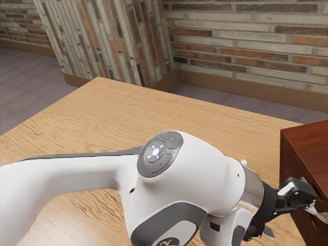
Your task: Pull the drawer handle with one arm to open the drawer
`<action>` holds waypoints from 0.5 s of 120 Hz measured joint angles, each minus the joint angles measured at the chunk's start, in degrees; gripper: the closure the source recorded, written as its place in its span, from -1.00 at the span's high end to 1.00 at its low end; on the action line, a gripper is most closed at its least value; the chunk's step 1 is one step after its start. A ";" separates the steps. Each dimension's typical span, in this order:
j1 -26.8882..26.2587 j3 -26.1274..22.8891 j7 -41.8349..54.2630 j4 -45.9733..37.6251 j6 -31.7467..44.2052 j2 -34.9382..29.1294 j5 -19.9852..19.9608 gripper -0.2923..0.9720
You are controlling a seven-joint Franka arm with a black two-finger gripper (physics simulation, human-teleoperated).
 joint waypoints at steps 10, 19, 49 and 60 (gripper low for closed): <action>-0.05 0.06 -0.27 1.12 0.04 0.44 -0.01 0.54; -0.51 0.56 -0.52 2.46 0.02 0.67 -0.02 0.54; 0.09 1.13 -1.25 3.30 -0.19 2.01 -0.43 0.56; -0.21 1.47 -1.51 3.30 -0.28 2.54 -0.73 0.56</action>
